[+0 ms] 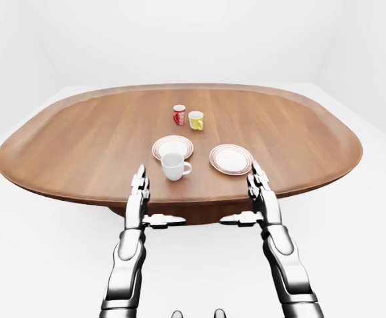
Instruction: Put the white mug on the left plate.
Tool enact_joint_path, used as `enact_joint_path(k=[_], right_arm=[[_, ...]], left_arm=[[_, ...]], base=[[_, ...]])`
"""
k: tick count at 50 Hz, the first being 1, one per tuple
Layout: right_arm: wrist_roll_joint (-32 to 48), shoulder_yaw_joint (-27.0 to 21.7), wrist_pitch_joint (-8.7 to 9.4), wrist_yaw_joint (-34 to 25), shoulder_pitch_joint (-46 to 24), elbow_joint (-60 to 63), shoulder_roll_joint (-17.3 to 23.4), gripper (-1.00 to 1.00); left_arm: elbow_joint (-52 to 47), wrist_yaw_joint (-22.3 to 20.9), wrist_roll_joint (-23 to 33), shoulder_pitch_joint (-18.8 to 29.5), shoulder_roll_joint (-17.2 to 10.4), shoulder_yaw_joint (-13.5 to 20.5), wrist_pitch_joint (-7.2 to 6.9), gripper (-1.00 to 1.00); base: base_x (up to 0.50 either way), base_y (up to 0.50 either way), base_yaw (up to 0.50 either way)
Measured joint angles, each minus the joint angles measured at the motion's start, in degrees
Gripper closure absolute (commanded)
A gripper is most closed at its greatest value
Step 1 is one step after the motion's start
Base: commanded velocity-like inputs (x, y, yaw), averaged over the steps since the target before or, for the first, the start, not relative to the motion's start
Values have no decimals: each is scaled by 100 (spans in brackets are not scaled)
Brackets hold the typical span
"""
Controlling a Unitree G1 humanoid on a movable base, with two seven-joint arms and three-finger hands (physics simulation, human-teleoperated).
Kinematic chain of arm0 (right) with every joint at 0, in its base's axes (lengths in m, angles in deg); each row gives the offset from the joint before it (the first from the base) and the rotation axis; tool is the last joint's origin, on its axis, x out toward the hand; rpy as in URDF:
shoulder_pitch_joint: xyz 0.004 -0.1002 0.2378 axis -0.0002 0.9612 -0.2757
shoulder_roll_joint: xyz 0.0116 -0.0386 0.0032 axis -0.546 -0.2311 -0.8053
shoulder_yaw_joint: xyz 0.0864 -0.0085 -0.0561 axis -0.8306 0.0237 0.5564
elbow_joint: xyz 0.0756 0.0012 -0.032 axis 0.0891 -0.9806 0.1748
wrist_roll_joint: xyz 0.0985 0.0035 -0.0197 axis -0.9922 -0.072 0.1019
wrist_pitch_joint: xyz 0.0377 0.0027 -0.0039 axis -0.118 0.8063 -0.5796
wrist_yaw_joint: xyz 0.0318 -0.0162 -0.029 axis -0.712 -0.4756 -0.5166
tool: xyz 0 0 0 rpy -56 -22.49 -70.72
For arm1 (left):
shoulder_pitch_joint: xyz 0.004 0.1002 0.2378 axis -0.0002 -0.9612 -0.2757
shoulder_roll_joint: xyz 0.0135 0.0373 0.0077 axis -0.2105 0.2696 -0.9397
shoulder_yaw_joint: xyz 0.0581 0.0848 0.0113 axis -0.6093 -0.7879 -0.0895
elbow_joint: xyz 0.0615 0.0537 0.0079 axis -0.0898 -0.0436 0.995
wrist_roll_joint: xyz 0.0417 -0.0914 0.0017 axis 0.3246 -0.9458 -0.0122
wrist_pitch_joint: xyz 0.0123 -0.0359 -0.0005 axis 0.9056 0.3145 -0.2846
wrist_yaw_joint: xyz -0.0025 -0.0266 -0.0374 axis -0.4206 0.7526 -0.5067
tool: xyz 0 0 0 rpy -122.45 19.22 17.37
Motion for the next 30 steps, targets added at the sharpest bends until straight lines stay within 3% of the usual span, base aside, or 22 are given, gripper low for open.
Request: enact_joint_path(k=[8, 13, 16, 19, 24, 30], right_arm=[[-102, -8, 133, -178, 113, 373, 6, -100], [-161, -13, 332, -255, 179, 710, 13, -100], [-217, -31, 392, -282, 209, 1009, 17, -100], [-368, -100, 392, -278, 202, 1598, 30, -100], [-663, -259, 392, -233, 100, 2687, 77, -100], [-865, -358, 392, -226, 82, 3382, 92, -100]], left_arm=[[22, -73, -51, 3, -39, 95, 18, -100], [-84, -105, -72, -25, -50, 123, -26, -100], [-333, -117, -88, -62, -58, 136, -164, -100], [-973, -131, -121, -97, -79, 171, -491, -100], [-2165, -143, -226, -44, -107, 286, -491, -100], [-2835, -161, -279, -42, -105, 347, -491, -100]], base=[[0, 0, 0], [0, 0, 0], [0, 0, 0], [0, 0, 0], [0, 0, 0], [0, 0, 0]])
